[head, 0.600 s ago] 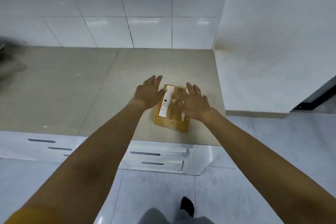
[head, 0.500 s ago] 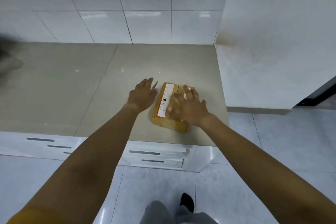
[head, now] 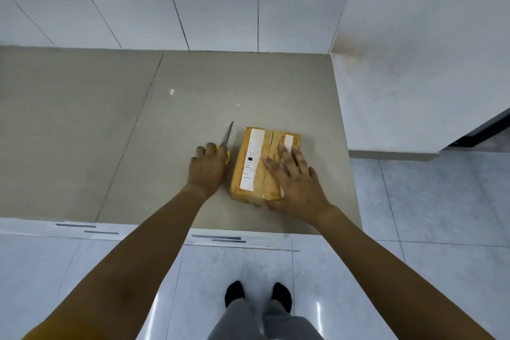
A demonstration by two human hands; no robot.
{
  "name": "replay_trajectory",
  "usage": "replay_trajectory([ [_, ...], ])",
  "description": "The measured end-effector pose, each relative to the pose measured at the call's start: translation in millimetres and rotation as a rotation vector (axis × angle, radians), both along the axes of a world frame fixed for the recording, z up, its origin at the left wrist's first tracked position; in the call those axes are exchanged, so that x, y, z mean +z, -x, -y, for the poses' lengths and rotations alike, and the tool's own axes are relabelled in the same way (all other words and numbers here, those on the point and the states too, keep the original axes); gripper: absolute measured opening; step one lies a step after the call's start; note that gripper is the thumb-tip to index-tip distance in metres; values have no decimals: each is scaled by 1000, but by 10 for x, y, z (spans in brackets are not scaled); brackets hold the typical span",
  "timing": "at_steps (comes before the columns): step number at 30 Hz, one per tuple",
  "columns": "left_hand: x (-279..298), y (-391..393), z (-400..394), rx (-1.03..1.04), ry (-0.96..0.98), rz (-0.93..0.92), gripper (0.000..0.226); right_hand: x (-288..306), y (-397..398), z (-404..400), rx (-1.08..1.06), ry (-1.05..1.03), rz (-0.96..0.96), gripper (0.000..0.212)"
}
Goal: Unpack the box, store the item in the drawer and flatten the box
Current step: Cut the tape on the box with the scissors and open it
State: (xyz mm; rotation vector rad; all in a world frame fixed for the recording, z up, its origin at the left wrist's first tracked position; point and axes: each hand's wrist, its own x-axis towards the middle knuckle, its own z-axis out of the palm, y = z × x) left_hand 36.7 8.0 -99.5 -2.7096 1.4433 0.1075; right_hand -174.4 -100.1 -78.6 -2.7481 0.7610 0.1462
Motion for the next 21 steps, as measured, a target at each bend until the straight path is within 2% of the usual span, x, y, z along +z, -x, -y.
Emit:
replay_trajectory([
  [2, 15, -19, 33, -16, 23, -6, 39, 5, 25, 27, 9, 0, -3, 104],
  [5, 44, -86, 69, -28, -66, 38, 45, 13, 33, 43, 6, 26, -37, 104],
  [9, 132, -156, 55, -20, -106, -18, 31, 38, 3, -48, -55, 35, -33, 107],
  [10, 171, -177, 33, 5, -78, -85, 28, 36, -7, -83, -75, 24, -21, 109],
  [12, 288, -217, -58, 14, 97, -297, 17, 19, -13, -141, -107, 2, 2, 113],
  [14, 464, -218, -262, -127, 279, -488, 9, -6, 1, -189, -118, 25, 6, 114],
  [15, 558, -209, -400, -221, 296, -550, 8, -20, 5, -199, -117, 48, 11, 113],
  [16, 625, -190, -551, -292, 259, -633, 10, -33, 7, -204, -112, 69, 21, 111],
  [18, 668, -136, -808, -345, 57, -769, 13, -45, 5, -206, -106, 81, 45, 109],
  [21, 582, -95, -975, -347, -107, -729, 21, -60, 4, -208, -102, 72, 60, 112],
])
